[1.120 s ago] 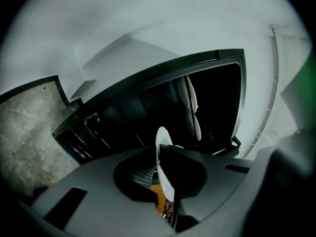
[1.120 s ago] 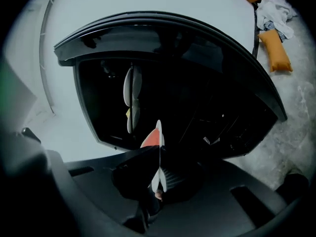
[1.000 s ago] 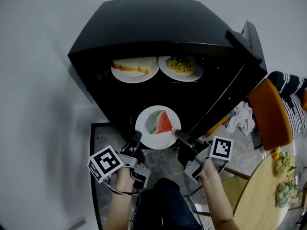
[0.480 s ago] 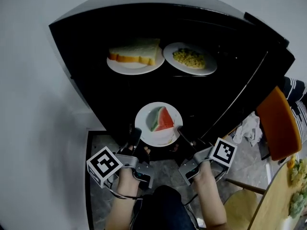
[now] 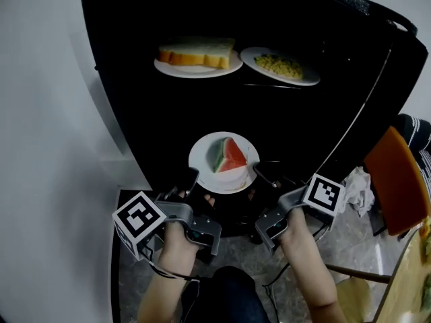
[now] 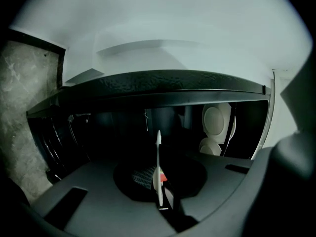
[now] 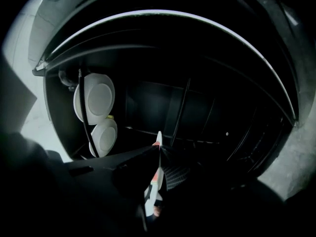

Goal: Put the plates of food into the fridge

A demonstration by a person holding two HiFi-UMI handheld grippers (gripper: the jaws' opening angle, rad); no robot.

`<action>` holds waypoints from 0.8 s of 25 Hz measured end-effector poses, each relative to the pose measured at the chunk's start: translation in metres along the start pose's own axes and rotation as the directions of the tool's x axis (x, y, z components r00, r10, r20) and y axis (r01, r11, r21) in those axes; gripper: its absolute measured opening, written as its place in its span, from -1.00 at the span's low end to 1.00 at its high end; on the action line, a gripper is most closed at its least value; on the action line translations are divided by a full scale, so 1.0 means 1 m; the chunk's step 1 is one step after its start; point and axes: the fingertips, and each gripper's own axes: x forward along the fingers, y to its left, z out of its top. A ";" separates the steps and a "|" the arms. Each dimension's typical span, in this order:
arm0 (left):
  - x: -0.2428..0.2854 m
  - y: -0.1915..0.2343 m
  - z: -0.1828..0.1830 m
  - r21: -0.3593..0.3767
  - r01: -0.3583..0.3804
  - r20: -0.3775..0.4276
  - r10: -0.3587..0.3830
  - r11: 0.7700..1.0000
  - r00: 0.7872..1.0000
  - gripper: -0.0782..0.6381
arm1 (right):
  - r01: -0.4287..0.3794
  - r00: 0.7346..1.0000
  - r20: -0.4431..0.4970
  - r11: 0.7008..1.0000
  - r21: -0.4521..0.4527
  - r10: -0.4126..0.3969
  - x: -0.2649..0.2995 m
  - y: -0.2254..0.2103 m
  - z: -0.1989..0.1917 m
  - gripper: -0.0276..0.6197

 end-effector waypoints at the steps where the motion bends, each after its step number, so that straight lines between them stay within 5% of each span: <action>1: 0.001 0.001 0.003 0.003 0.004 0.011 -0.004 1.000 1.000 -0.72 | 0.003 1.000 0.002 1.000 0.005 -0.003 0.003 -0.001 0.000 -0.86; 12: 0.010 0.004 0.004 -0.023 0.006 0.060 -0.005 1.000 0.998 -0.72 | 0.051 0.993 0.108 0.997 -0.065 -0.044 0.017 -0.001 0.010 -0.85; 16: 0.013 0.004 0.004 -0.062 0.016 0.074 -0.012 0.998 0.997 -0.72 | 0.075 0.994 0.099 0.975 -0.209 -0.055 0.020 0.008 0.014 -0.84; 20: 0.017 0.004 0.008 -0.090 0.031 0.084 -0.023 0.995 0.996 -0.72 | 0.087 0.994 0.097 0.905 -0.416 -0.051 0.020 0.016 0.012 -0.69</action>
